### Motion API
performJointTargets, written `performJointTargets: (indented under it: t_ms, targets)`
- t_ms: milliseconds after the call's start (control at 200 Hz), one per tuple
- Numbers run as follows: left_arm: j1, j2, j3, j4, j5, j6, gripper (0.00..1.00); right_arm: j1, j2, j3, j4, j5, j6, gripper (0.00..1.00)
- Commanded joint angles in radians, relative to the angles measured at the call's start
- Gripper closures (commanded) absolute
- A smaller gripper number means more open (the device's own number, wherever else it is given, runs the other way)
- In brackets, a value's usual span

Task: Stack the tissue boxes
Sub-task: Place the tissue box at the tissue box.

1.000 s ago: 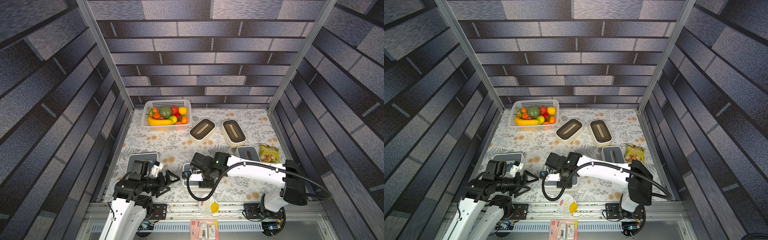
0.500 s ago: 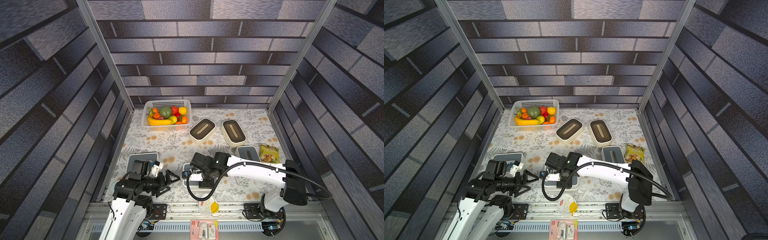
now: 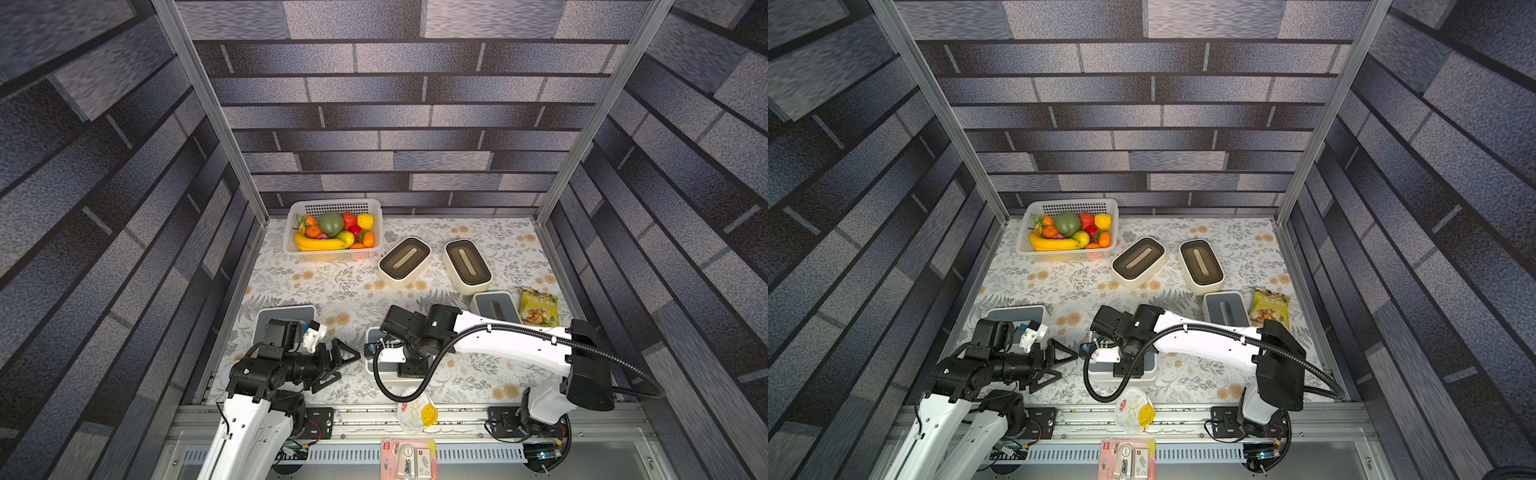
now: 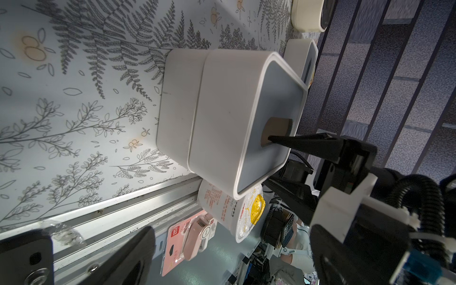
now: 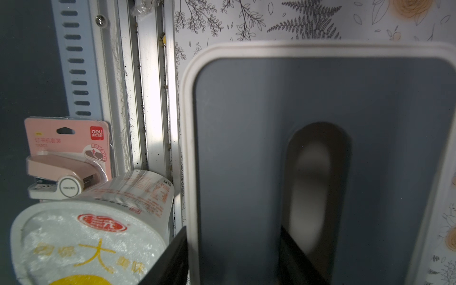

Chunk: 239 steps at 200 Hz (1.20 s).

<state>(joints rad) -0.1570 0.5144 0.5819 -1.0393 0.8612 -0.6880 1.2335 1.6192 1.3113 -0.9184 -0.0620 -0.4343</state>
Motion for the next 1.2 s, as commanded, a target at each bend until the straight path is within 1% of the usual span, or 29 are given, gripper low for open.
performJointTargets:
  t_ms: [0,331,732,1193]
  targets:
    - [0.005,-0.003,-0.005,-0.006,0.013,-0.005,0.0,0.015,-0.015,-0.005,-0.011,-0.027,0.003,0.45]
    - [0.005,-0.01,-0.01,-0.004,0.013,-0.007,0.0,0.017,-0.015,0.002,-0.025,-0.024,0.008,0.46]
    - [0.004,-0.005,-0.016,0.005,0.018,-0.006,0.0,0.017,-0.016,0.008,-0.038,-0.025,0.017,0.43]
    - [0.004,0.0,-0.01,0.002,0.015,-0.003,0.0,0.017,-0.024,0.002,-0.04,-0.019,0.022,0.43]
